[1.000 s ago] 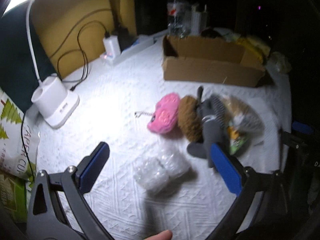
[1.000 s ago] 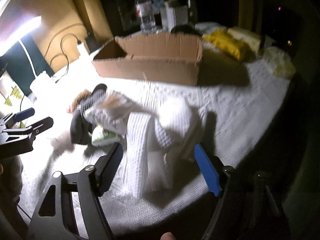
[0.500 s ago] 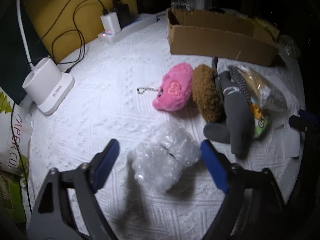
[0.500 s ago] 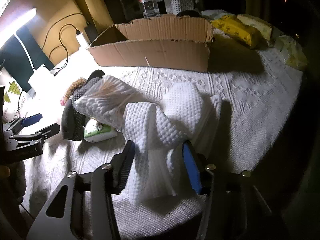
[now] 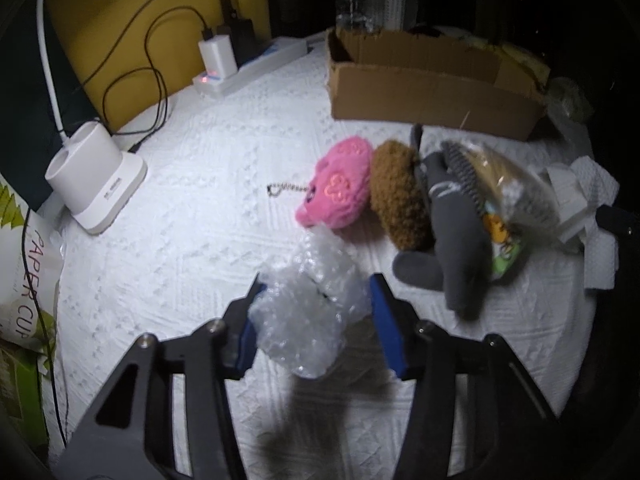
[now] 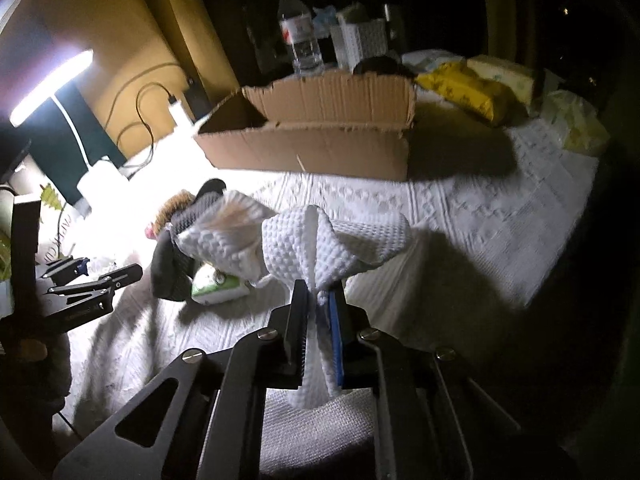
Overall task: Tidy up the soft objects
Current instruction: 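Lift and carry the bubble wrap and paper towel toward the cardboard box with both tools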
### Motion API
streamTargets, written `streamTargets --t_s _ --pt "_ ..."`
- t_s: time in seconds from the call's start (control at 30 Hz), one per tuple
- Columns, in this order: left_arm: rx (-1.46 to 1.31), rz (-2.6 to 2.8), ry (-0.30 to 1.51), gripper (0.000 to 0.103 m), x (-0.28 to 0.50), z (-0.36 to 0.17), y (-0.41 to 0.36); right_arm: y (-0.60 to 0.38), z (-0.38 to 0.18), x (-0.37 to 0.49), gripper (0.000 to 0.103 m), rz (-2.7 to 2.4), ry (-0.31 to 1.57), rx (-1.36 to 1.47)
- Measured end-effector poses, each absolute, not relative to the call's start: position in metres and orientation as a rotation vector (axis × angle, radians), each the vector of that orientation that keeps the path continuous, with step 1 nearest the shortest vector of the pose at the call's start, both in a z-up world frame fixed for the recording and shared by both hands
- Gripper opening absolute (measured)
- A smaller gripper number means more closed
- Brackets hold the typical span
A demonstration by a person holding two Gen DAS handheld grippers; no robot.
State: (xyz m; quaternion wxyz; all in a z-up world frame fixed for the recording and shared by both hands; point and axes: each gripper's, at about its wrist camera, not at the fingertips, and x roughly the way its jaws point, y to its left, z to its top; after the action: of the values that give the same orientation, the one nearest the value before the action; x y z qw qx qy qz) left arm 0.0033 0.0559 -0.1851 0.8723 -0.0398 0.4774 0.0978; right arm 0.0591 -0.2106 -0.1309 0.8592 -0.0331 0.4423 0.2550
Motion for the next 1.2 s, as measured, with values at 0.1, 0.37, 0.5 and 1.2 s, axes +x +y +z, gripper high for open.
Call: streamTargets --t_s 0.1,0.37,0.5,1.2 --pt "-0.084 0.190 0.974 0.051 0.001 -0.176 0.053 -0.212 -0.123 0.057 0.011 0.553 0.908 -0.057" --pt "-0.101 0.152 0.913 0.050 -0.005 -0.150 0.048 -0.209 -0.115 0.056 0.011 0.584 0.881 -0.042" --pt "-0.106 0.135 0.887 0.050 -0.002 -0.139 0.045 -0.210 -0.102 0.054 0.011 0.602 0.844 -0.039" --pt "-0.102 0.019 0.746 0.050 0.052 -0.097 0.011 -0.233 -0.049 0.096 0.011 0.607 0.696 -0.033"
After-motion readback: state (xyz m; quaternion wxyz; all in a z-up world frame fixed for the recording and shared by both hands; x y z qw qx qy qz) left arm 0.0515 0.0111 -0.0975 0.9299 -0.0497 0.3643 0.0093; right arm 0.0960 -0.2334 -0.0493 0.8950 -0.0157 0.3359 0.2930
